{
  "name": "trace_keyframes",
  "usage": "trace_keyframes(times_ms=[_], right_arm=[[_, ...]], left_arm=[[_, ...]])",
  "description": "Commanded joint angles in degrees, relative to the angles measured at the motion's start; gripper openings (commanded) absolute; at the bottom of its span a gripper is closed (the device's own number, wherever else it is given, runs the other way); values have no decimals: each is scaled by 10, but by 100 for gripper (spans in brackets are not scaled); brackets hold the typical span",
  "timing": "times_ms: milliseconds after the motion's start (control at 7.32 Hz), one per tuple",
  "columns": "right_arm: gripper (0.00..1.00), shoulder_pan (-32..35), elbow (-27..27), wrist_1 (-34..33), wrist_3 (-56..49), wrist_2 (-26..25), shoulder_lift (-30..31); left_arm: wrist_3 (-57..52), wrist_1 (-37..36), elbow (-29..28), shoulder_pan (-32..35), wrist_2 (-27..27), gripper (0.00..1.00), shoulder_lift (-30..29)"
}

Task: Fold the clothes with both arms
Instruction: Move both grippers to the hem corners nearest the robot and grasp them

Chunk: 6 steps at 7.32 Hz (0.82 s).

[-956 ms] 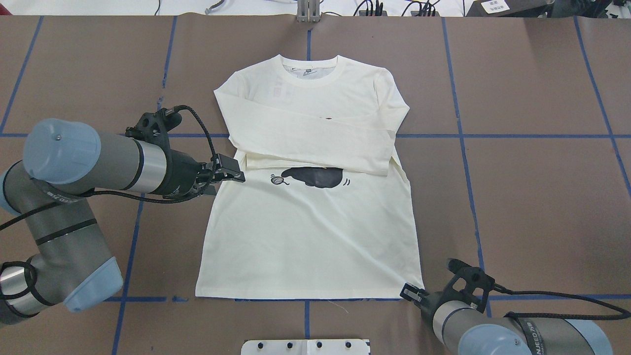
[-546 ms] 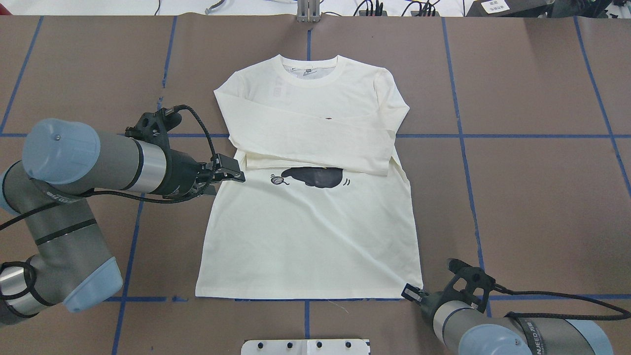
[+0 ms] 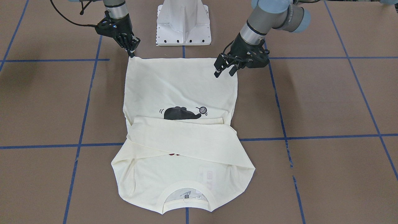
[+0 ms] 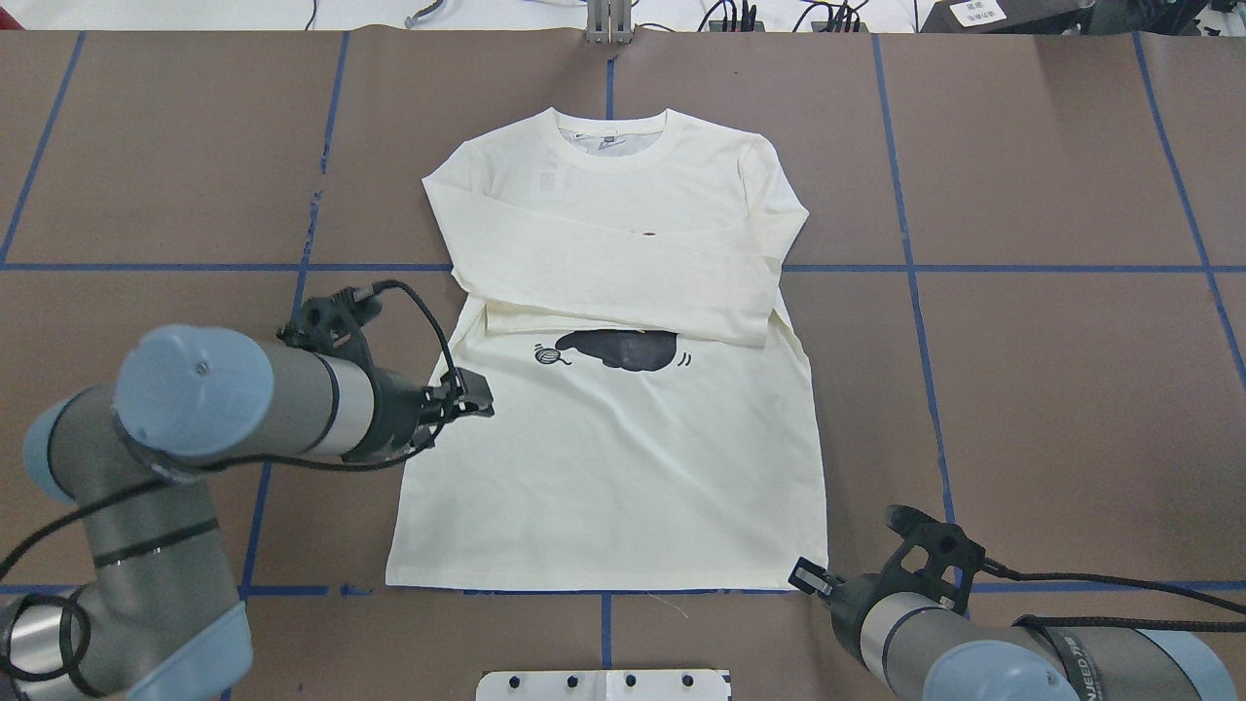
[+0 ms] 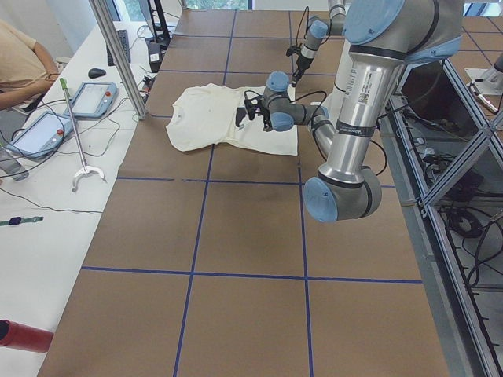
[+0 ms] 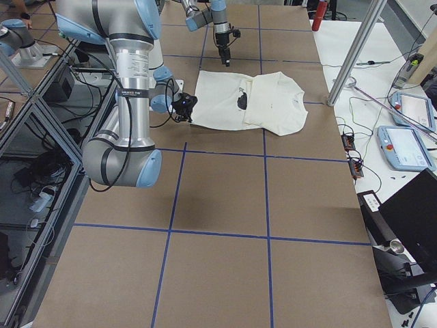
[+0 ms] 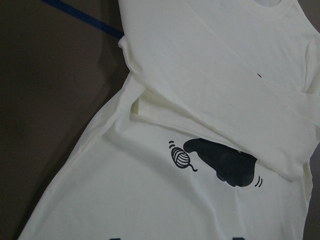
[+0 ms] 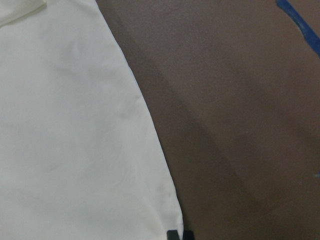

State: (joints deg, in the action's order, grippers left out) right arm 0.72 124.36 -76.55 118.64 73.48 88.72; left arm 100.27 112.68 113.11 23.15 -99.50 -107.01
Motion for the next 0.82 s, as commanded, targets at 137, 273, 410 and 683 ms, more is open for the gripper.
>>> trace_keyframes(times_ms=[137,273,410,683], right_arm=[[0,0,21,0,0,2,1],[0,-1,21,0,0,2,1],[0,0,20,0,0,1,1],[0,-1,19,0,0,0,0]], left_arm=[[47,-66,45,-99,79,79,78],[48,-68,43,-110,79,79,92],[49,-68,35,-115,79,79,93],[49,-68,31,-121,78,74,93]])
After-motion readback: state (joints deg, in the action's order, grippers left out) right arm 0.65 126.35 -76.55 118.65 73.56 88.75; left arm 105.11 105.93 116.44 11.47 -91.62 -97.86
